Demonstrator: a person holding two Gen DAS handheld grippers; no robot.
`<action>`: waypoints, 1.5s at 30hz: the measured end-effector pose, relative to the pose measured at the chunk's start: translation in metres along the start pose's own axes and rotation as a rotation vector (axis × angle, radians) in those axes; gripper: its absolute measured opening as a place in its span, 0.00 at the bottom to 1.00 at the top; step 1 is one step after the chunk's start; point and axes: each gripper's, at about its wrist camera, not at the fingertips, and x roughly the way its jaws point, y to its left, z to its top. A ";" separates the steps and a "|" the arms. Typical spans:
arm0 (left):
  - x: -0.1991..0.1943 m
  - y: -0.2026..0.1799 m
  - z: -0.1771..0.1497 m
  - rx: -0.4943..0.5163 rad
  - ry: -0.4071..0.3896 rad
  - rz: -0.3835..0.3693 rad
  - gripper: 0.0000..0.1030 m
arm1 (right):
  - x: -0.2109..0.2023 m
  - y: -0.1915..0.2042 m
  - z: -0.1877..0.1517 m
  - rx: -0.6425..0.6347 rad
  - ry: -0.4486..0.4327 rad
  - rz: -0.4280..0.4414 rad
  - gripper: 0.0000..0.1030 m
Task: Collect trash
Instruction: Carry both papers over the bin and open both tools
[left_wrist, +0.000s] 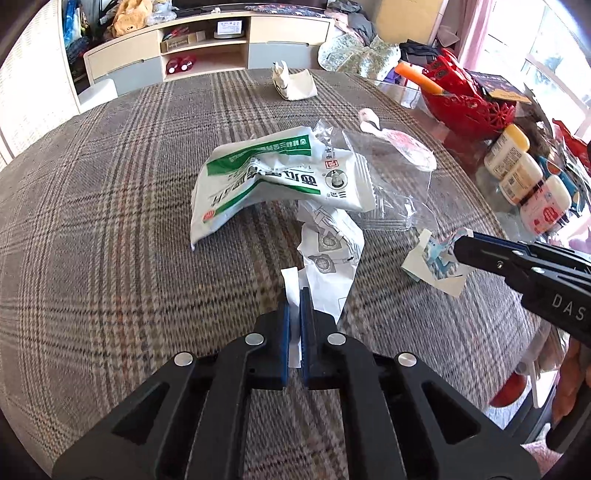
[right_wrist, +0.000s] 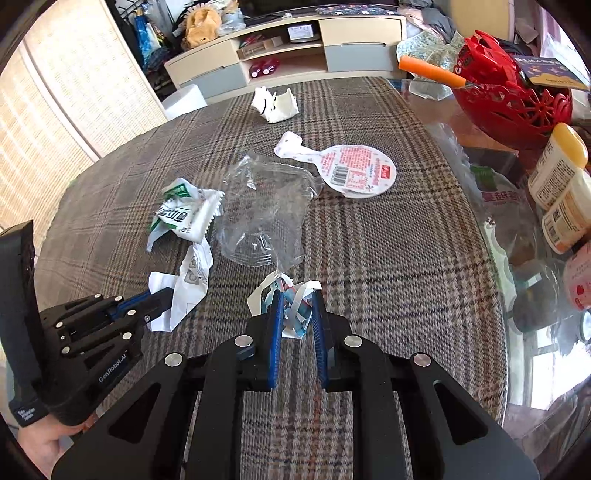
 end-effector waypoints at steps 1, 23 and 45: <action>-0.004 -0.002 -0.005 0.011 0.002 0.009 0.03 | -0.002 0.000 -0.003 0.000 0.004 0.005 0.16; -0.089 -0.041 -0.132 -0.001 0.017 -0.022 0.03 | -0.067 -0.021 -0.124 0.088 0.075 0.134 0.16; -0.017 -0.062 -0.240 -0.094 0.184 -0.099 0.03 | -0.014 -0.027 -0.216 0.083 0.138 0.117 0.16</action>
